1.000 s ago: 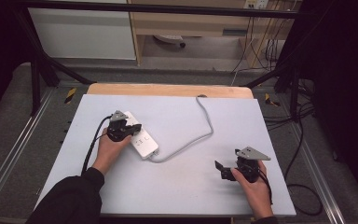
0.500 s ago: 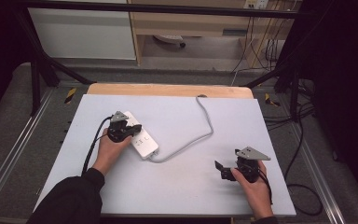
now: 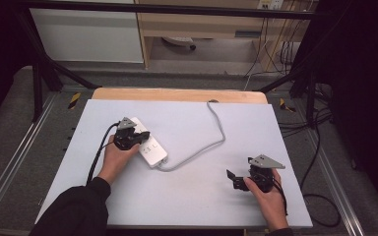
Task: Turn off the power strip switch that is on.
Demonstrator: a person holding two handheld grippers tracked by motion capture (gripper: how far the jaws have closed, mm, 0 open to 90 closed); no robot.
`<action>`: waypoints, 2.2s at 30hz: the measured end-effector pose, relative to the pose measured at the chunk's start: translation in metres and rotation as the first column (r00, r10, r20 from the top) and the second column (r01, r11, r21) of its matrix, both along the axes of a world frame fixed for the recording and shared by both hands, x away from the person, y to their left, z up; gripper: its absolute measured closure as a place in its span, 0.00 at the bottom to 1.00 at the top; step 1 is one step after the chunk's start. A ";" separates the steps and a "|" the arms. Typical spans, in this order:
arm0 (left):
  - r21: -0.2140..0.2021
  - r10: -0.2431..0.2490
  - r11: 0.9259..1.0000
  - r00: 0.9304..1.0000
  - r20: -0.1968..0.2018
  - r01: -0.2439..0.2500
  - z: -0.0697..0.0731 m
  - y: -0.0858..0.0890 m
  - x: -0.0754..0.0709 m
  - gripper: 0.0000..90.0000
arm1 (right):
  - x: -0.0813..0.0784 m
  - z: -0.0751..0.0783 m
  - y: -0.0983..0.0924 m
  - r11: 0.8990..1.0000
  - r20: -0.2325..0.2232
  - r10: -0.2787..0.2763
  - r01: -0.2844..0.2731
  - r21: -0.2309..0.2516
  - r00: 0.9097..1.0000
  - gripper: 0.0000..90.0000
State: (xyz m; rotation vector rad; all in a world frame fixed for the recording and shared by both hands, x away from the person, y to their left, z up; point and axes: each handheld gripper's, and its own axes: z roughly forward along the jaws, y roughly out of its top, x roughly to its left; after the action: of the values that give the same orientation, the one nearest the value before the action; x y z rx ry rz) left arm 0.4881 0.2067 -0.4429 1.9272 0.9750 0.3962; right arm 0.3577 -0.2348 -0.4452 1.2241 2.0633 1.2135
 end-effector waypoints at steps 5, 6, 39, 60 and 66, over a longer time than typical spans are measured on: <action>-0.002 0.003 1.000 1.000 -0.003 -0.003 0.000 0.000 0.000 1.00 | 0.000 0.000 0.000 1.000 0.000 0.000 0.000 0.000 1.000 0.05; 0.000 0.000 1.000 1.000 -0.002 0.000 0.000 0.000 0.000 1.00 | 0.000 0.000 0.000 1.000 0.000 0.000 0.000 0.000 1.000 0.05; 0.035 0.008 0.999 1.000 0.010 -0.008 0.001 -0.003 -0.001 1.00 | 0.000 0.000 0.000 1.000 -0.005 0.004 -0.004 -0.001 1.000 0.04; 0.028 0.011 1.000 1.000 0.009 -0.011 0.000 -0.003 -0.001 1.00 | 0.000 0.000 0.000 1.000 -0.005 0.006 -0.006 0.000 1.000 0.04; 0.025 0.009 1.000 1.000 0.007 -0.009 0.000 -0.003 -0.001 1.00 | 0.000 0.000 0.000 1.000 -0.007 0.005 -0.005 0.001 1.000 0.04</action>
State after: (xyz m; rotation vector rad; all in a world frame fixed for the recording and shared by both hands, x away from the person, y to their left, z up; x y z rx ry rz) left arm 0.4873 0.2038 -0.4428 1.9434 0.9790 0.4220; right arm 0.3576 -0.2343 -0.4451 1.2258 2.0719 1.2143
